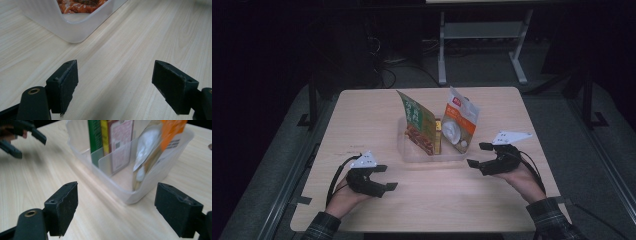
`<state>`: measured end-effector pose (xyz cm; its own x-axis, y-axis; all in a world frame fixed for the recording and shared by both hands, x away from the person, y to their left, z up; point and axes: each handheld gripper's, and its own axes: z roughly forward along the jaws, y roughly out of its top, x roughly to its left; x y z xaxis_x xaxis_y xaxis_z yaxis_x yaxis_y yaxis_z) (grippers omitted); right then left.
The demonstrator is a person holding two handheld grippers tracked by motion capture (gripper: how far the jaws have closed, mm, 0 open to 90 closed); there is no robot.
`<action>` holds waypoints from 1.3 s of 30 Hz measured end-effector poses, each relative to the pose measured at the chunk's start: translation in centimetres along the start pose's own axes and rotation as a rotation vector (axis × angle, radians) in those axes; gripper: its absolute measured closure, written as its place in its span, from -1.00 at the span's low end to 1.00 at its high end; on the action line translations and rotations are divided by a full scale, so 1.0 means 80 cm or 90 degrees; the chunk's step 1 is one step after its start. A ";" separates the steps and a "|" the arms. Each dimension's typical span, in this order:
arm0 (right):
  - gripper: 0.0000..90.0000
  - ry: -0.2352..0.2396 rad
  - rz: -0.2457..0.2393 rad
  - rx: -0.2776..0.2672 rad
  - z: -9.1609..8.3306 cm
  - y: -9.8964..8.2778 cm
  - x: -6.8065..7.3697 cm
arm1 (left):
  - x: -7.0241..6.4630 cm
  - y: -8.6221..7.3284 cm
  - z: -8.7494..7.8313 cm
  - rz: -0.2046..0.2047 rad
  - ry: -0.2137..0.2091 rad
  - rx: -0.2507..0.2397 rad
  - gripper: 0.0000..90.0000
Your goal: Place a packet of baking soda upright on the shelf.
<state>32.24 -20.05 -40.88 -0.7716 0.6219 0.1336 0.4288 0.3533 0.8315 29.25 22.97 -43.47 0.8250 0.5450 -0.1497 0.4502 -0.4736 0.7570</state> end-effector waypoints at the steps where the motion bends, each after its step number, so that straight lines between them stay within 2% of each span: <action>1: -0.61 0.001 -0.005 0.004 0.000 -0.003 0.003 | -0.001 -0.001 0.000 0.003 -0.001 0.001 -0.54; 14: -0.63 0.047 -0.035 0.025 0.001 -0.038 0.035 | -0.021 -0.025 -0.008 -0.002 -0.017 0.016 -0.54; 19: -0.64 0.059 -0.031 0.027 0.000 -0.052 0.046 | -0.030 -0.036 -0.008 -0.006 -0.024 0.028 -0.54; 26: -0.64 0.063 -0.007 0.025 -0.005 -0.069 0.050 | -0.040 -0.041 -0.005 0.024 -0.043 0.049 -0.56; 31: -0.64 0.074 -0.012 0.045 0.000 -0.071 0.052 | -0.041 -0.040 -0.001 0.033 -0.050 0.059 -0.58; 39: -0.64 0.082 -0.038 0.061 0.005 -0.071 0.058 | -0.042 -0.039 0.004 0.046 -0.056 0.069 -0.58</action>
<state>26.44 -18.89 -45.21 -0.8481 0.5054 0.1593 0.4191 0.4559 0.7852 25.18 22.41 -45.52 0.8811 0.4465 -0.1562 0.4190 -0.5836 0.6956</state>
